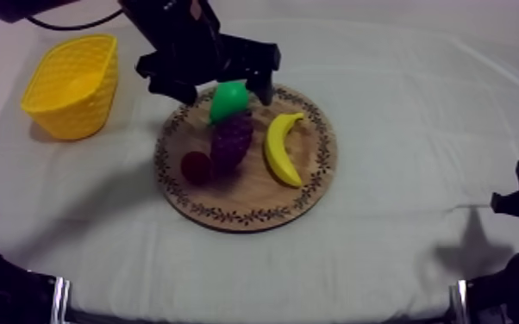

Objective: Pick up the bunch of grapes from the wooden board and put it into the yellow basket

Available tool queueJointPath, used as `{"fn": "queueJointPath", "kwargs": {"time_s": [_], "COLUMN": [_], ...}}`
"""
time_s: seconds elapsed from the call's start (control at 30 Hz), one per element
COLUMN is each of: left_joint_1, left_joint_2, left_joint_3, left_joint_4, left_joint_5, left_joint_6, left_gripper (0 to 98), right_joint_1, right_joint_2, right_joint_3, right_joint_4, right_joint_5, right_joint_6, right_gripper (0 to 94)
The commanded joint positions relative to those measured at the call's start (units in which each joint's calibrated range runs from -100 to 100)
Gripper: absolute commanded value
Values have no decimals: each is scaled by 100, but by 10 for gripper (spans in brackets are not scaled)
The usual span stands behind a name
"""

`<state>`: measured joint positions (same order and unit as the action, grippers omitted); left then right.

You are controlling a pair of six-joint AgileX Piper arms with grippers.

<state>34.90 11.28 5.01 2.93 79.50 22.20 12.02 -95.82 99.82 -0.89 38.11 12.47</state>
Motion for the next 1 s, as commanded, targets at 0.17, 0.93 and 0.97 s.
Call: {"fn": "queueJointPath", "kwargs": {"time_s": [0.17, 0.93, 0.97], "left_joint_1": [-4, -376, -397], "left_joint_2": [555, 2496, 2548], "left_joint_3": [-13, -860, -883], "left_joint_4": [51, 197, 199], "left_joint_5": [-113, -132, -116], "left_joint_6": [-88, -340, -345], "left_gripper": [955, 956, 956], "right_joint_1": [0, 0, 0], "right_joint_2": [-2, -2, -2], "right_joint_3": [-5, -5, -5], "right_joint_4": [-1, -1, -1], "right_joint_5": [4, 4, 4], "right_joint_6": [1, 1, 1], "right_gripper": [3, 3, 3]}}
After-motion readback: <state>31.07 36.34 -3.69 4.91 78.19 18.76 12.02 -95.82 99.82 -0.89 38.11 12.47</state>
